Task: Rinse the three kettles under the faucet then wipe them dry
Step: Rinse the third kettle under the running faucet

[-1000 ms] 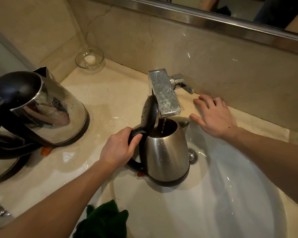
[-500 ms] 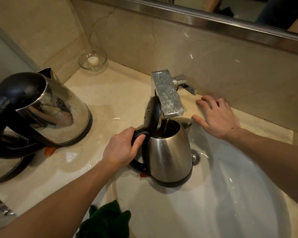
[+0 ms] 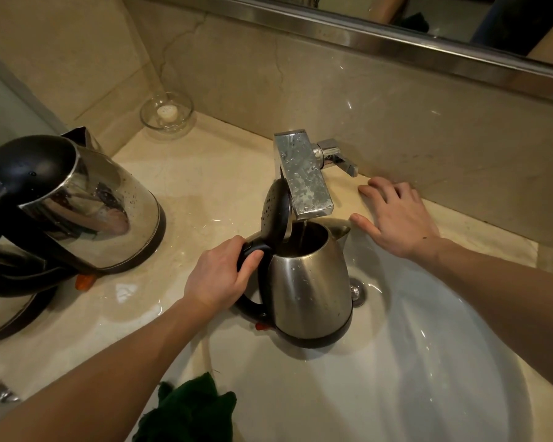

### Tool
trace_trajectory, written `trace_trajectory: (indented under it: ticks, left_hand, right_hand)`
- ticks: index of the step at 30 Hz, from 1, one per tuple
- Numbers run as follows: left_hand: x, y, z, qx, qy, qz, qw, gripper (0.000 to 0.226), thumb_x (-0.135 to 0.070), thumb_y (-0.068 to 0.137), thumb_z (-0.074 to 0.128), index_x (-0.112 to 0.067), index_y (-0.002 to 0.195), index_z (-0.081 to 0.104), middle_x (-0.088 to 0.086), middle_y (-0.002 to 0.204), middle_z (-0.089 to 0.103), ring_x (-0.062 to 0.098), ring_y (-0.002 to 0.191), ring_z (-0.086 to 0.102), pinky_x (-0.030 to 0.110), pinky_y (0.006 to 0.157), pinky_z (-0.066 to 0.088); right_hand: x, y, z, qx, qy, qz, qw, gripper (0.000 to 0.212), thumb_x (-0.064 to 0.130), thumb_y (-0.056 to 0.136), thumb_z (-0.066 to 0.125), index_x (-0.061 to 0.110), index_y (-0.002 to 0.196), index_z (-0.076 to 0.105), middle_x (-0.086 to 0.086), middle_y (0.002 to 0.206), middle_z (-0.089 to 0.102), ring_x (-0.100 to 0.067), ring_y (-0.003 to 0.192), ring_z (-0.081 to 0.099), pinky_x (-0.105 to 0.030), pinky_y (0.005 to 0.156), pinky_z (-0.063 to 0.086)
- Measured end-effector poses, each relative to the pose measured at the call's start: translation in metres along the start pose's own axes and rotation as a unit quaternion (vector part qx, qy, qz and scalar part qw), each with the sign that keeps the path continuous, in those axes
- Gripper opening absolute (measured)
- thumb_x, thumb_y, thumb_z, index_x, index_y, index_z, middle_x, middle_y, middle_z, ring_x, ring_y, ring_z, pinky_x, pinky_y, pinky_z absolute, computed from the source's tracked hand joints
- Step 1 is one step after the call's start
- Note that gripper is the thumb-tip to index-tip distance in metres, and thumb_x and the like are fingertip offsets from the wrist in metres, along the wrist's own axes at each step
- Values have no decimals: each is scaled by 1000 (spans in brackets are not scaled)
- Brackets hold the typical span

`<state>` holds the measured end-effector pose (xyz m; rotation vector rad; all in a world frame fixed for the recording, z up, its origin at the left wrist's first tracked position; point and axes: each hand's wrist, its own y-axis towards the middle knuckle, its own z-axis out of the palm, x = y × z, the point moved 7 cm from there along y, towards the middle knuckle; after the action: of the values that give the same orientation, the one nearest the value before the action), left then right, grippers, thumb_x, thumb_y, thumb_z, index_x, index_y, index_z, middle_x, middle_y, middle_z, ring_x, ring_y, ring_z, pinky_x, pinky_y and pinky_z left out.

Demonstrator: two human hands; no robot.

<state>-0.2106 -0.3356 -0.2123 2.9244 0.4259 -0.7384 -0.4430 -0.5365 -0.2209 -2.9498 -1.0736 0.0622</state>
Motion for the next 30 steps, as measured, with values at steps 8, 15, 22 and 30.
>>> trace_trajectory:
  ticks: [8,15,22,30]
  left_hand:
    - [-1,0,1,5,0,-1,1000,58,-63,88,23,-17,103,56,-2,83,61,16,72,57,37,66,52]
    - [0,0,2,8,0,-4,1000,52,-58,89,28,-16,103,56,-2,83,61,17,72,57,38,67,52]
    - [0,0,1,3,2,1,1000,58,-65,88,24,-17,100,55,-4,81,59,15,69,55,35,65,51]
    - [-5,0,-1,8,-2,2,1000,58,-61,90,22,-16,104,56,-2,85,60,15,73,55,30,67,50]
  right_hand:
    - [1,0,-1,6,-1,2,1000,70,69,91,17,24,140,37,-4,147,37,-32,116,40,-45,99,36]
    - [1,0,-2,7,1,1,1000,69,69,91,17,24,140,36,-4,147,36,-33,117,40,-45,100,36]
    - [2,-1,-3,3,1,1,1000,70,69,91,18,22,138,40,-5,145,38,-34,113,42,-45,98,38]
    - [2,-1,-4,3,7,1,1000,71,69,90,16,22,139,39,-5,146,38,-33,114,41,-45,99,37]
